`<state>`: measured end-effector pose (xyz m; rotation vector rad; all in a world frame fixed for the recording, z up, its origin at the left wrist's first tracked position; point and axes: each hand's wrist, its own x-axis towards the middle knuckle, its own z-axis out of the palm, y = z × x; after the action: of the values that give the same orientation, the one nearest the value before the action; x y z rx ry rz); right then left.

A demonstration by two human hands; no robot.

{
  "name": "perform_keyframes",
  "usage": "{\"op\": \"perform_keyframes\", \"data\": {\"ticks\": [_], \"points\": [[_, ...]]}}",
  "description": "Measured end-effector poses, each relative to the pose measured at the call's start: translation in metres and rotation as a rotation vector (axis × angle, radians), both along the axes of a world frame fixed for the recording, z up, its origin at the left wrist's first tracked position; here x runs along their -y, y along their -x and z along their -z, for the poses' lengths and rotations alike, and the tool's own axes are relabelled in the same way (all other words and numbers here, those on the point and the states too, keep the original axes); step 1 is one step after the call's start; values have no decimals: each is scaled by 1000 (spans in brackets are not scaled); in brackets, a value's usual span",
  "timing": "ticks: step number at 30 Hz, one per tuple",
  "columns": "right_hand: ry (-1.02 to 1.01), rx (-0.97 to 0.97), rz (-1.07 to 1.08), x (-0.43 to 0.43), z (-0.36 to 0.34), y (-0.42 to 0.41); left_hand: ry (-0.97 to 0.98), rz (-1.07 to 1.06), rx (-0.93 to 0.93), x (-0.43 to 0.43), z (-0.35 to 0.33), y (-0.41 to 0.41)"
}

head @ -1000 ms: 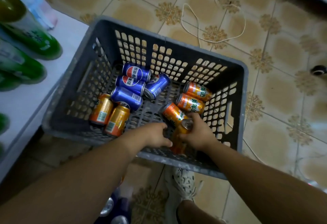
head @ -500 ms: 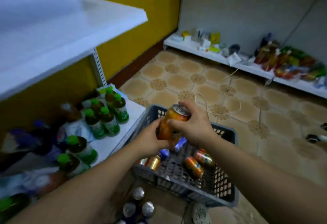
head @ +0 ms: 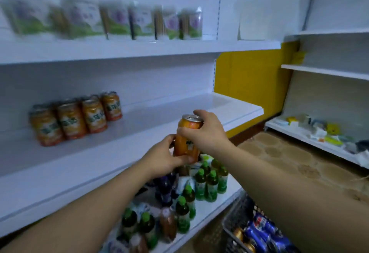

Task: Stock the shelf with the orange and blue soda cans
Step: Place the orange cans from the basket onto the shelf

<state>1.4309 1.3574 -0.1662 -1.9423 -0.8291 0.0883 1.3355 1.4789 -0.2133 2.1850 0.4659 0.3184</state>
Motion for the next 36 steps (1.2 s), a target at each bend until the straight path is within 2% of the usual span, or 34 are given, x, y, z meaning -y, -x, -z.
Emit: {"op": "perform_keyframes", "data": {"ticks": [5, 9, 11, 17, 22, 26, 31, 34, 36], "points": [[56, 6, -187, -75, -9, 56, -285, -252, -280, -75, -6, 94], [111, 31, -279, -122, -2, 85, -438, -457, -604, -135, 11, 165], [124, 59, -289, -141, 1, 92, -443, -499, -697, -149, 18, 181], [111, 100, -290, -178, 13, 90, -462, -502, -699, -154, 26, 182], [87, -1, -429, -167, 14, 79, -477, -494, -690, -156, 28, 182], [85, 105, -378, -173, 22, 78, -476, -497, -678, -156, 28, 182], [0, -39, -432, -181, 32, 74, -494, -503, -658, -156, 30, 183], [13, 46, -388, -189, 32, 73, -500, -509, -651, -157, 31, 183], [-11, 31, -377, -191, 32, 74, -504, -509, -650, -158, 31, 183]]}}
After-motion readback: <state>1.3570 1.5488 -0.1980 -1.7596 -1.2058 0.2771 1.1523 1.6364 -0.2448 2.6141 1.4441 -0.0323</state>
